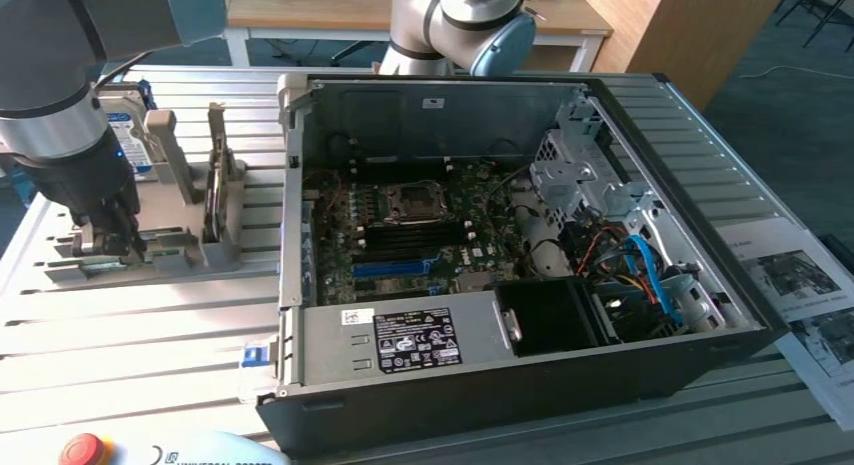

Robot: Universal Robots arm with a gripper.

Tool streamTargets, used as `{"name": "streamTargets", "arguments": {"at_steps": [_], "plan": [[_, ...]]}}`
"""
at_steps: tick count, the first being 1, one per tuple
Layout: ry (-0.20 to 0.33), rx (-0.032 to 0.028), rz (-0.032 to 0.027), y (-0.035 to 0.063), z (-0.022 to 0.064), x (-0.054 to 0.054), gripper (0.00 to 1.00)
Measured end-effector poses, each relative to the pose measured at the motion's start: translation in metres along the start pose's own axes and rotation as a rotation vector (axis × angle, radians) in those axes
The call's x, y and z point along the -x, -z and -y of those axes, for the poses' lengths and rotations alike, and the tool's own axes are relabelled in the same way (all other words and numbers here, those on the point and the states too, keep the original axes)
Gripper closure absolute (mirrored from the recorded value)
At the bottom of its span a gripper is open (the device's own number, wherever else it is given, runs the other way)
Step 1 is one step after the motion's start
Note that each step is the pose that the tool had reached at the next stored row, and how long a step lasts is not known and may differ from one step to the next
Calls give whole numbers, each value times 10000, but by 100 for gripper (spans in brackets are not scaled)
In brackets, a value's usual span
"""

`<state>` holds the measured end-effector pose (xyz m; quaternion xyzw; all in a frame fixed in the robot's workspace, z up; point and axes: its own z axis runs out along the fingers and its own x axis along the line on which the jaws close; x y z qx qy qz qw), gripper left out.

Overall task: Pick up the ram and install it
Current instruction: 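Pick up the ram and move it above insertion slot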

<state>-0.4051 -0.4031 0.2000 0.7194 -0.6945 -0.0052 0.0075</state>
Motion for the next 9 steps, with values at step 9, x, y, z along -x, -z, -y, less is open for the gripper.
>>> {"name": "streamTargets", "arguments": {"at_steps": [9], "plan": [[-1, 0, 0, 0, 0, -1, 79]]}}
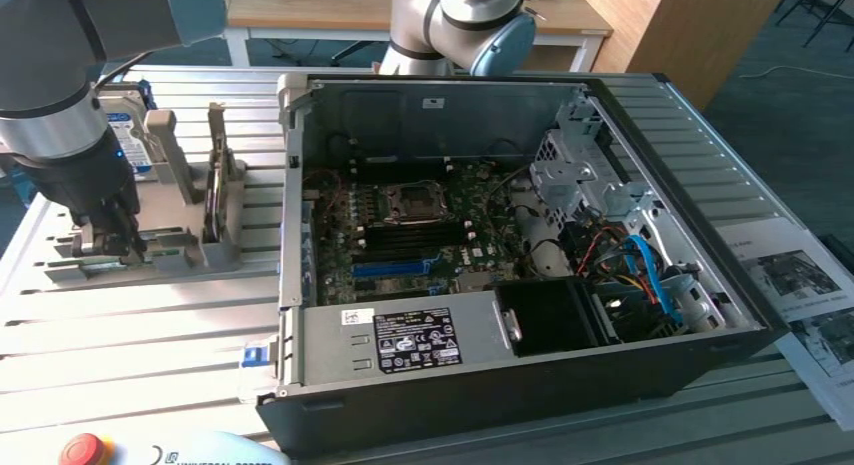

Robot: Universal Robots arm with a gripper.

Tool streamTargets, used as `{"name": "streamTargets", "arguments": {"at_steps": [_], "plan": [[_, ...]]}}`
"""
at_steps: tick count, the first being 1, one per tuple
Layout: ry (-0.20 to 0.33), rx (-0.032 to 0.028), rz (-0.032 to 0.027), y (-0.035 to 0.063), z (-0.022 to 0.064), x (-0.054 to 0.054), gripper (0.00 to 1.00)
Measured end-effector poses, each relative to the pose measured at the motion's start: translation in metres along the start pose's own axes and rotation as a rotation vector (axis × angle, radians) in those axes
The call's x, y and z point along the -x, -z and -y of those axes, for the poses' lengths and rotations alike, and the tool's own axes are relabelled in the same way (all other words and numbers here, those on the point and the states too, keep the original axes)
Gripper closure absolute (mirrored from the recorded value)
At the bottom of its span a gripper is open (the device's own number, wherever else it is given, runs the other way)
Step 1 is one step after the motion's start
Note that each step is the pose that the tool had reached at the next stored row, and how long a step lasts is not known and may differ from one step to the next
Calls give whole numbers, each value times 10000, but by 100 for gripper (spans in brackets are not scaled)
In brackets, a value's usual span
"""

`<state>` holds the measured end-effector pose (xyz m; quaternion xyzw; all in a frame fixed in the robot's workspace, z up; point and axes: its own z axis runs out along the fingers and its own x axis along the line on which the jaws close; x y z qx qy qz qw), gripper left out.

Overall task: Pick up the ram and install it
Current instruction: 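Pick up the ram and move it above insertion slot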

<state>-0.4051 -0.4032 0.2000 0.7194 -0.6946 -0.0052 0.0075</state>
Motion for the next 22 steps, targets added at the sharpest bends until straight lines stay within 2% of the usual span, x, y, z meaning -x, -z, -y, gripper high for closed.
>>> {"name": "streamTargets", "arguments": {"at_steps": [6, 7, 9, 22], "plan": [[0, 0, 0, 0, 0, 0, 80], [0, 0, 0, 0, 0, 0, 87], [0, 0, 0, 0, 0, 0, 88], [0, 0, 0, 24, -1, 0, 88]]}}
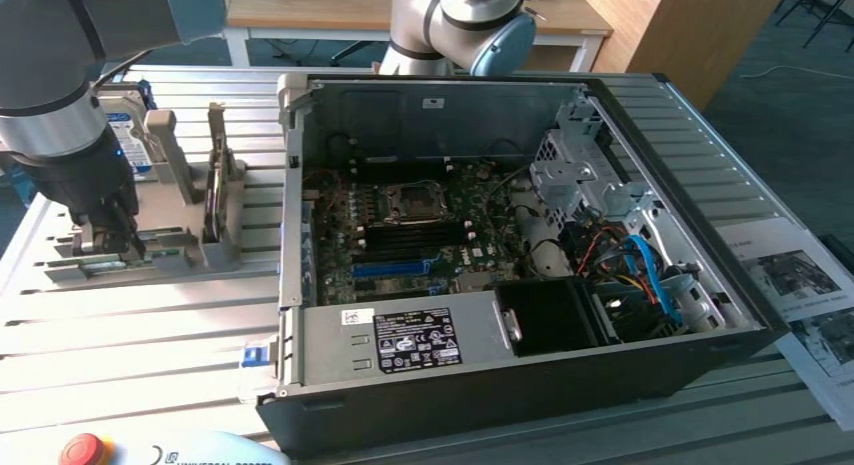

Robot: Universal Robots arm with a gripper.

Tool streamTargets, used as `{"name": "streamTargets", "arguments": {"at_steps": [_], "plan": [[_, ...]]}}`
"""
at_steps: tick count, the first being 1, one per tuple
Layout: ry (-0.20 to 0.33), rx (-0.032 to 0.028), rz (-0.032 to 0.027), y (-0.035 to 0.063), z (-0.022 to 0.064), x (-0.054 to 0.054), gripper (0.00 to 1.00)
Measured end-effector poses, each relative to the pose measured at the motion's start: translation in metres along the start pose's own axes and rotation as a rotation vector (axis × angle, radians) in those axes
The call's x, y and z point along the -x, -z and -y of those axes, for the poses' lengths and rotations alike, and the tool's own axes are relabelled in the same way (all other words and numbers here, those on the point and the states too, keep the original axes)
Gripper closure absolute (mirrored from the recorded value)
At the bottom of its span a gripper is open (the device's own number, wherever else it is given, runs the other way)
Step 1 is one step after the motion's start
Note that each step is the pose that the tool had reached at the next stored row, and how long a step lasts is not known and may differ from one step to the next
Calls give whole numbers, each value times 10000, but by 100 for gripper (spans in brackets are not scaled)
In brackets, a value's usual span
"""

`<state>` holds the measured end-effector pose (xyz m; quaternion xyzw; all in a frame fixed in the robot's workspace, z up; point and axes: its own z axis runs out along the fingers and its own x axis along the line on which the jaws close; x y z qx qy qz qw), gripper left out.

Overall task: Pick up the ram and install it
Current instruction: 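Pick up the ram and move it above insertion slot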

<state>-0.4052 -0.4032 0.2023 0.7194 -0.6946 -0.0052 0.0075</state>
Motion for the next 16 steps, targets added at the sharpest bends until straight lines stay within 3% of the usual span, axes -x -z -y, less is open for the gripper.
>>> {"name": "streamTargets", "arguments": {"at_steps": [9, 16], "plan": [[0, 0, 0, 147, -3, 0, 88], [1, 1, -4, 357, -6, -1, 88]]}}
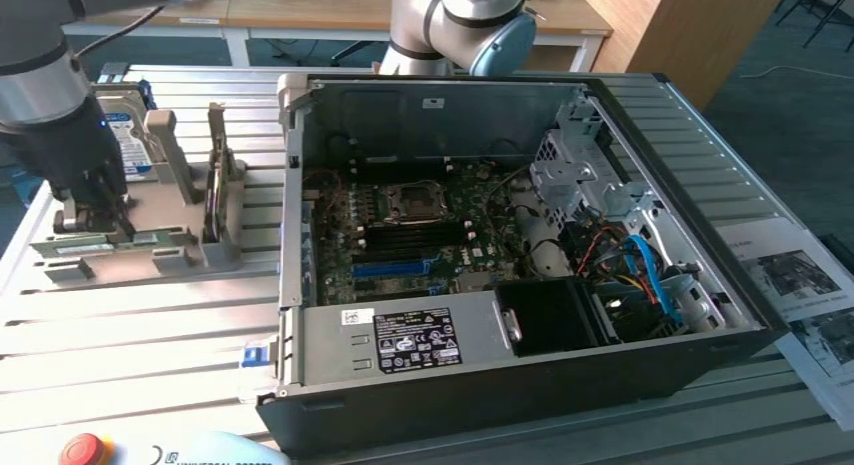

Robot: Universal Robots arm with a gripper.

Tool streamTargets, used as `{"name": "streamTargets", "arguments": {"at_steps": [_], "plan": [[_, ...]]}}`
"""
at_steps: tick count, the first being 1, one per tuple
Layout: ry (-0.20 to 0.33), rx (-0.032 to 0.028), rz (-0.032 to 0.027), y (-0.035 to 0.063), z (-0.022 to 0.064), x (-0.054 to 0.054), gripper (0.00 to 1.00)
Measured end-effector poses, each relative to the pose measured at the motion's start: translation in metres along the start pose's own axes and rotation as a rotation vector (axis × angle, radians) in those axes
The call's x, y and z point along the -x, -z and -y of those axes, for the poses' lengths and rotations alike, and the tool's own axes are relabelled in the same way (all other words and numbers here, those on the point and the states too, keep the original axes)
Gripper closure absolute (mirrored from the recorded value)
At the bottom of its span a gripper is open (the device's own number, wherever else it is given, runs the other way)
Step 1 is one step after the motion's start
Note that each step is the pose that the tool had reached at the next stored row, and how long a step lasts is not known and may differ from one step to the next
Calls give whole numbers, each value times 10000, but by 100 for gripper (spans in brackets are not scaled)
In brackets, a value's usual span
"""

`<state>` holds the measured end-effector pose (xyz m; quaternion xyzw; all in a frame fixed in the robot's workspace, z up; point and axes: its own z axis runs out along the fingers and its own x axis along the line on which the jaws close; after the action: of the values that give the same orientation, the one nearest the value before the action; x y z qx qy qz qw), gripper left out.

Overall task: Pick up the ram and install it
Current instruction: 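Pick up the ram and move it above insertion slot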

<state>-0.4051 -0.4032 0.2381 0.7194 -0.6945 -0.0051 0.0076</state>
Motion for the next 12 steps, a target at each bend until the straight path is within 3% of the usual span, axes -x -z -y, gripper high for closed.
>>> {"name": "streamTargets", "arguments": {"at_steps": [12], "plan": [[-1, 9, -43, 454, -8, -1, 88]]}}
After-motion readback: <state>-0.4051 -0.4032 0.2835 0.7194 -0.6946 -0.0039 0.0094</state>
